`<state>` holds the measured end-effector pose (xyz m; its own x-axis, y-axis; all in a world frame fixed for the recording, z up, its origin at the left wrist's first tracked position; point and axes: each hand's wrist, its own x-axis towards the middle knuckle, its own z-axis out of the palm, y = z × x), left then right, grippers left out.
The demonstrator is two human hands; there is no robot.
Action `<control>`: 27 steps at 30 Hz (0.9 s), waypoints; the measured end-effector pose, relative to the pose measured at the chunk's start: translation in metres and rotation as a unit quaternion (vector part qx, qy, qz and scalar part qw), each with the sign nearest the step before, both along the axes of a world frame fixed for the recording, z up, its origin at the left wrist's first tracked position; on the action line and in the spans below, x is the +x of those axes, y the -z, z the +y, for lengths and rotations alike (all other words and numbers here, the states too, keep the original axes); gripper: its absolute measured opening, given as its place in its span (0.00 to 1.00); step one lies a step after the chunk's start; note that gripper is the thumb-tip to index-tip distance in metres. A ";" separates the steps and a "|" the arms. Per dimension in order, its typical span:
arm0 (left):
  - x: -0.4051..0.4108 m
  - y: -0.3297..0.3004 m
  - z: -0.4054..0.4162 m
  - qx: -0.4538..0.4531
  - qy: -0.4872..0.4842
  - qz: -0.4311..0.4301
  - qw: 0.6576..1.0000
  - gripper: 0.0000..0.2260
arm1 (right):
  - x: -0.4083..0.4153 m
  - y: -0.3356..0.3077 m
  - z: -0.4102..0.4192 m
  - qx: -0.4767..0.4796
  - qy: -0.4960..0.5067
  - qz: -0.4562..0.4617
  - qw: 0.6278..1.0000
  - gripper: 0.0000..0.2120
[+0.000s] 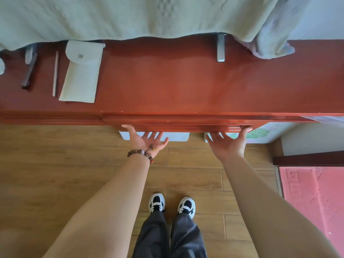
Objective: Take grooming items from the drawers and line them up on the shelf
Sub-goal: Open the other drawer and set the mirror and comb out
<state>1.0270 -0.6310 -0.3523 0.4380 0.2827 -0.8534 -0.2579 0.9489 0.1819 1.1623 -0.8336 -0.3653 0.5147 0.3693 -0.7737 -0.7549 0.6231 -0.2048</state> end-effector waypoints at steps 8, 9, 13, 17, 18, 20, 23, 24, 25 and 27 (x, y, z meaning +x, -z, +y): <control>-0.052 0.002 -0.034 -0.024 -0.010 0.001 1.000 0.43 | -0.053 -0.003 -0.035 -0.014 0.018 0.030 0.999 0.53; -0.057 0.002 -0.038 -0.027 -0.012 0.010 1.000 0.41 | -0.060 -0.003 -0.039 -0.015 0.021 0.034 0.999 0.53; -0.077 -0.004 -0.057 -0.022 -0.008 0.058 0.998 0.36 | -0.088 -0.007 -0.056 -0.025 0.024 0.047 0.998 0.53; -0.101 -0.007 -0.076 -0.023 -0.011 0.090 0.996 0.32 | -0.116 -0.009 -0.072 -0.036 0.026 0.059 0.997 0.52; -0.108 -0.007 -0.081 -0.025 -0.009 0.093 0.995 0.32 | -0.123 -0.010 -0.075 -0.038 0.029 0.064 0.997 0.53; -0.122 -0.006 -0.091 -0.023 -0.001 0.094 0.995 0.31 | -0.135 -0.012 -0.082 -0.043 0.038 0.070 0.996 0.53; -0.140 -0.007 -0.104 -0.023 -0.002 0.094 0.995 0.28 | -0.152 -0.014 -0.092 -0.052 0.041 0.073 0.995 0.52; -0.145 -0.008 -0.109 -0.023 0.000 0.094 0.995 0.28 | -0.158 -0.014 -0.096 -0.054 0.040 0.075 0.995 0.52; -0.150 -0.010 -0.114 -0.022 0.003 0.094 0.995 0.27 | -0.164 -0.014 -0.100 -0.057 0.039 0.077 0.995 0.52; -0.158 -0.014 -0.120 -0.022 0.007 0.096 0.995 0.26 | -0.171 -0.015 -0.107 -0.060 0.035 0.080 0.994 0.53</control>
<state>0.8686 -0.7509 -0.3382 0.2686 0.2380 -0.9334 -0.2094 0.9603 0.1846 0.9912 -0.9402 -0.3503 0.4030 0.2373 -0.8839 -0.7400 0.6528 -0.1622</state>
